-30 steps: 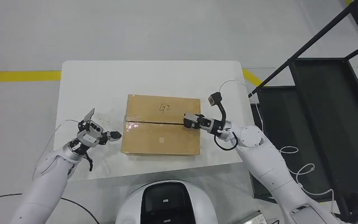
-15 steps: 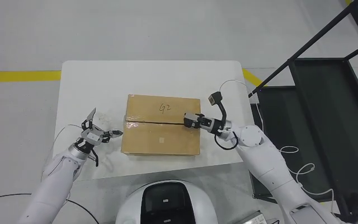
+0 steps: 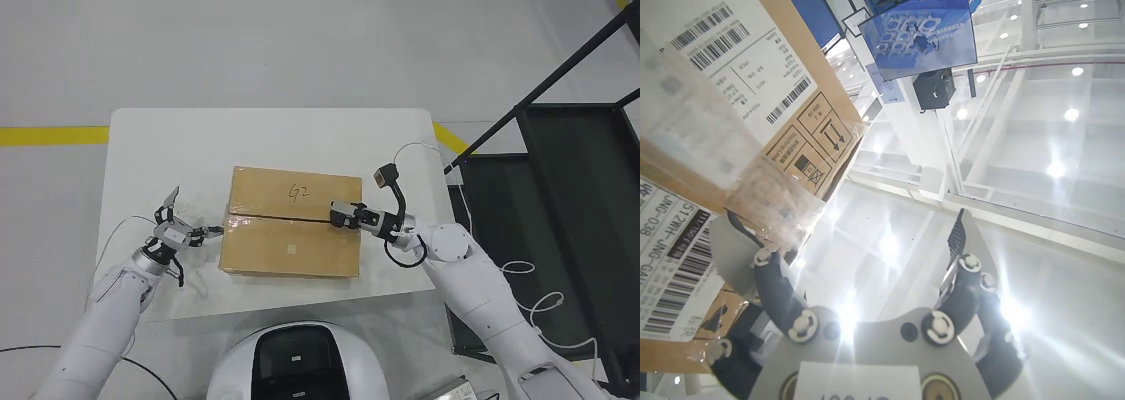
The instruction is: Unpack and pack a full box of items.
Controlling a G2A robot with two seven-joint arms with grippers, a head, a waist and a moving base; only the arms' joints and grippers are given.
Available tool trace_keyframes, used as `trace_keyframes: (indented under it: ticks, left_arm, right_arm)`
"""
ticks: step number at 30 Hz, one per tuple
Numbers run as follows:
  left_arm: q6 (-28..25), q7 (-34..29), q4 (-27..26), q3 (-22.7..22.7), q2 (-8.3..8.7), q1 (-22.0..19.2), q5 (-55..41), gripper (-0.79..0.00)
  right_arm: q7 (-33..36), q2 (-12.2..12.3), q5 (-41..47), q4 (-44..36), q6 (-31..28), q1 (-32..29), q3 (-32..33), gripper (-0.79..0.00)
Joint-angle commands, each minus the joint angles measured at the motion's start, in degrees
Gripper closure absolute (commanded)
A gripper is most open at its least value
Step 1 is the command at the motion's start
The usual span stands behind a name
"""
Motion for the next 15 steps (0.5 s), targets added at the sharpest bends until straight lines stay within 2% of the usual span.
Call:
trace_keyframes:
  ticks: [1,15]
  left_arm:
    - [-0.2,0.1,0.5,0.2,-0.42,-0.7,-0.4,-0.785]
    - [-3.3,1.0,5.0,0.3,-3.16,-4.5,-3.2,-0.785]
  right_arm:
    - [0.0,0.0,0.0,0.1,-0.1,0.0,0.0,-0.785]
    - [-0.1,-0.1,0.1,0.4,-0.3,-0.3,0.0,-0.785]
